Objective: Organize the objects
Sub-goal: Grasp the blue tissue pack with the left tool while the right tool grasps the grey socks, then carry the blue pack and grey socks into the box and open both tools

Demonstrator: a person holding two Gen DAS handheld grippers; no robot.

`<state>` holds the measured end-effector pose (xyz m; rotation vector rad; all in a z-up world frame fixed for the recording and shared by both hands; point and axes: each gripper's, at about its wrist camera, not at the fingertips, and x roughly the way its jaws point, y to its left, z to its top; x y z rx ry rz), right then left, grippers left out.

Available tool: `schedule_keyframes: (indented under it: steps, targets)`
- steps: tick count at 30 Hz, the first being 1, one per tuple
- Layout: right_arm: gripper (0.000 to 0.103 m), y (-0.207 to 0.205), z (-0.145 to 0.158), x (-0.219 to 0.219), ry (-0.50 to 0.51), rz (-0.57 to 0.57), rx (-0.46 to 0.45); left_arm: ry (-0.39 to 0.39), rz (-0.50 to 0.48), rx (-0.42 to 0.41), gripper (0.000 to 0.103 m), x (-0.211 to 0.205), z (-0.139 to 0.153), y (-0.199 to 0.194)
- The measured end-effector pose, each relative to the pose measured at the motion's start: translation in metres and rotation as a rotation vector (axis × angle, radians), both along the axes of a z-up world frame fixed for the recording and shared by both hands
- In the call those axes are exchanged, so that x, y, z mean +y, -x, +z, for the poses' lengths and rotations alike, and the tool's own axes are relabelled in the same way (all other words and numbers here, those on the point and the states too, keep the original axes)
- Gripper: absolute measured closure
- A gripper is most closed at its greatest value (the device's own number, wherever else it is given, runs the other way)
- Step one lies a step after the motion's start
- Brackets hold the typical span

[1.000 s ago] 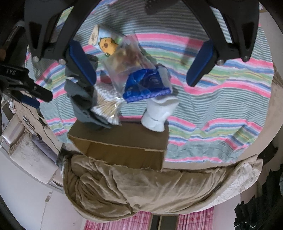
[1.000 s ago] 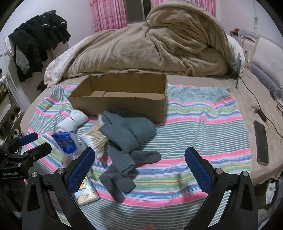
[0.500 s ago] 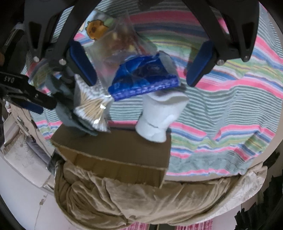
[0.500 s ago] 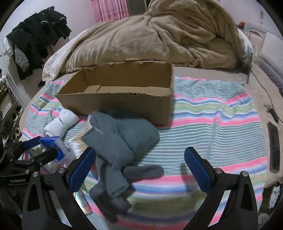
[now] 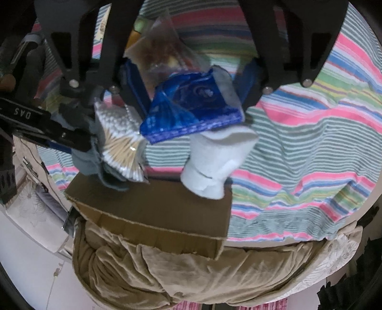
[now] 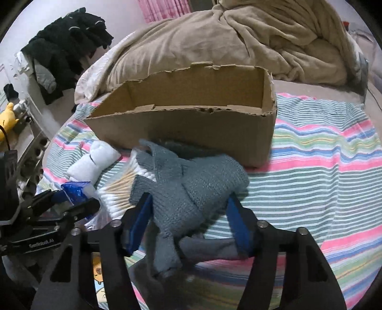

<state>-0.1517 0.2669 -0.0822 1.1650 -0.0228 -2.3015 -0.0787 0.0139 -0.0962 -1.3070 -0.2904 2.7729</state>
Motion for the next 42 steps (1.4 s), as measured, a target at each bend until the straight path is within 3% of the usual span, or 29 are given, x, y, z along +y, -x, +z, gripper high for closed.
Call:
schedule_keyframes:
  steps: [9, 23, 25, 26, 27, 31, 34, 35, 37, 38, 42]
  targets:
    - [0.069, -0.017, 0.022, 0.006, 0.017, 0.017, 0.079, -0.030, -0.004, 0.049, 0.039, -0.001, 0.021, -0.014]
    - [0.076, -0.029, 0.076, 0.021, 0.051, 0.017, 0.191, -0.043, -0.079, 0.141, 0.039, 0.013, 0.080, -0.024]
    - [0.083, -0.027, 0.085, 0.024, 0.053, 0.017, 0.207, -0.039, -0.089, 0.156, 0.039, 0.014, 0.089, -0.019]
    - [0.097, -0.025, 0.090, 0.026, 0.056, 0.012, 0.218, -0.045, -0.095, 0.159, 0.039, 0.014, 0.092, -0.016]
    - [0.100, -0.023, 0.095, 0.027, 0.060, 0.009, 0.225, -0.051, -0.099, 0.161, 0.039, 0.014, 0.095, -0.013]
    - [0.100, -0.017, 0.105, 0.026, 0.031, 0.014, 0.246, -0.051, -0.112, 0.178, 0.039, 0.014, 0.108, -0.001]
    - [0.099, -0.013, 0.096, 0.020, -0.026, 0.019, 0.214, -0.047, -0.118, 0.185, 0.039, 0.014, 0.112, 0.003]
    - [0.094, -0.011, 0.088, 0.019, -0.038, 0.022, 0.188, -0.049, -0.120, 0.183, 0.039, 0.014, 0.112, 0.004]
    - [0.069, -0.010, 0.074, 0.018, -0.050, 0.012, 0.156, -0.051, -0.124, 0.177, 0.039, 0.014, 0.109, 0.003]
    - [0.052, -0.008, 0.064, 0.020, -0.064, -0.008, 0.139, -0.051, -0.124, 0.174, 0.039, 0.014, 0.108, 0.003]
    - [0.048, 0.000, 0.035, 0.037, -0.106, -0.111, 0.079, -0.054, -0.126, 0.162, 0.039, 0.015, 0.103, -0.001]
